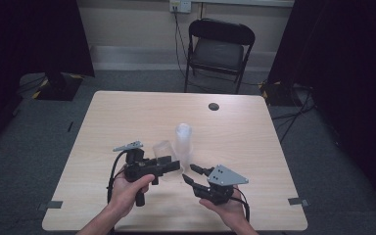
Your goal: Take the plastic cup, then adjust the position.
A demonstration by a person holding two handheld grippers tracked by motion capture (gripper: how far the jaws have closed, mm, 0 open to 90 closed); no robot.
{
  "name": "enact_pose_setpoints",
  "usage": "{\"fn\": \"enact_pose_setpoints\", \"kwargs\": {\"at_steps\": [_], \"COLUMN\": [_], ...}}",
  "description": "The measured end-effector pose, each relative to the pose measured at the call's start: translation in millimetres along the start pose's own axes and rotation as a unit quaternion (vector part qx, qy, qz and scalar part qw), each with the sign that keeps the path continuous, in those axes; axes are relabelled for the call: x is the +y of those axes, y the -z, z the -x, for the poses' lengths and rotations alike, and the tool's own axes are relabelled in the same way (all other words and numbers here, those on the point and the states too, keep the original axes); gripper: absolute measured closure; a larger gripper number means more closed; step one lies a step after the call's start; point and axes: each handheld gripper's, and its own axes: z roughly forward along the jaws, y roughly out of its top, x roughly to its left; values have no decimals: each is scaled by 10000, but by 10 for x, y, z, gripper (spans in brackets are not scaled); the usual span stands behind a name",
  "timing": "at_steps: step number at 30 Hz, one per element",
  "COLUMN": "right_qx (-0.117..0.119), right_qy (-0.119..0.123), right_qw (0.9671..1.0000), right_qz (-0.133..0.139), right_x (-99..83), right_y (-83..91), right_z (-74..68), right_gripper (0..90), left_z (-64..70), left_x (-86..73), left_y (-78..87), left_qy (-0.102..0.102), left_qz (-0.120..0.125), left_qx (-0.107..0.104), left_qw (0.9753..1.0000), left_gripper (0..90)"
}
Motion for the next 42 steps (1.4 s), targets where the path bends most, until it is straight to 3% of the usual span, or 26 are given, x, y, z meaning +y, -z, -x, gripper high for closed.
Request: {"fn": "enact_pose_setpoints", "kwargs": {"at_steps": [6,11,20,24,32,40,42], "right_qx": [36,18,-4,-17,-114,-262,-279], "right_qy": [195,330,458,431,475,575,586], "right_qw": [9997,9990,9975,9967,9953,9920,9918], "right_qz": [166,303,540,684,835,1094,1100], "right_x": [13,30,52,14,23,30,28], "right_y": [-34,-82,-164,-183,-192,-204,-207], "right_z": [-23,-23,-56,-67,-86,-107,-107], "right_gripper": [629,653,690,702,714,720,720], "left_z": [-1,-10,-76,-93,-34,38,41], "left_x": [-2,1,-10,-32,-67,-95,-107], "left_y": [-9,-7,-5,-17,-63,-87,-95], "left_qy": [-10,139,635,741,698,610,672], "left_qz": [20,-1,54,15,-55,26,49], "left_qx": [52,-86,-416,-500,-660,-712,-764], "left_qw": [10000,9999,9971,9960,9954,9956,9948], "left_gripper": [380,382,387,402,412,408,407]}}
